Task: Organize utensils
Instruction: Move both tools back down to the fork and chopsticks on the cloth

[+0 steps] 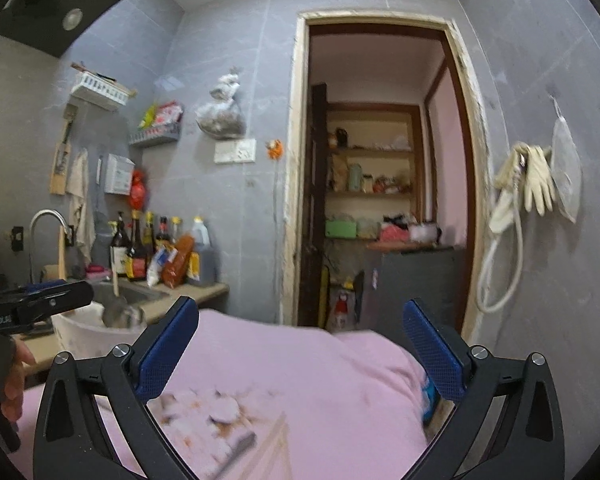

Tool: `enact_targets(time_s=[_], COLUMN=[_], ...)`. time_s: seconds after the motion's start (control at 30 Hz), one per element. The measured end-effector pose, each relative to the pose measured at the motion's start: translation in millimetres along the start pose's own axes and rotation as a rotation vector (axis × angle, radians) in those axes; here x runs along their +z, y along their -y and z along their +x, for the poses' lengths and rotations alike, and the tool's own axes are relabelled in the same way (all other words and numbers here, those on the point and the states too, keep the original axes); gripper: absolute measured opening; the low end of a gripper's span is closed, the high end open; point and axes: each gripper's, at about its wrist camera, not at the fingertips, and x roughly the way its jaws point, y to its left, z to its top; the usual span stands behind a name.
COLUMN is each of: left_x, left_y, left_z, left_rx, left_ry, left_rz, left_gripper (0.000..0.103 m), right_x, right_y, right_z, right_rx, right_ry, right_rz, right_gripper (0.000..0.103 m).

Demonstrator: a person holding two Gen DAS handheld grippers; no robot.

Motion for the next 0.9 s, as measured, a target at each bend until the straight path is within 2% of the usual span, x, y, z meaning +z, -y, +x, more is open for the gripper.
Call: enact_targets(time_s=[0.33, 0.63, 0.73, 0.9], left_x=[-50.2, -81.6, -84.5, -86.8], left_y=[42.7, 55.9, 54.0, 56.7], left_z=[32.5, 62.0, 70.9, 89.5], left_rx=[-0.032, -0.059, -0.071, -0.113], left_ry=[-0.204, -0.413, -0.466, -0.562], left_rz=[0.122, 0.149, 0.123, 0.11], left_gripper=[0.097, 0.096, 0.094, 0.066], right_x=[-39.7, -63.4, -68.9, -75.7], right_y=[37.8, 43.5, 41.3, 37.9], right_z=[-3.0, 5.7, 11.1, 21.0], right_rx=[-0.032, 0.036, 0.067, 0.112], right_ry=[-0.189, -0.349, -0.4, -0.479], right_rz=[0.043, 0.038, 0.024, 0.01], right_gripper=[0.103, 0.103, 0.098, 0.07])
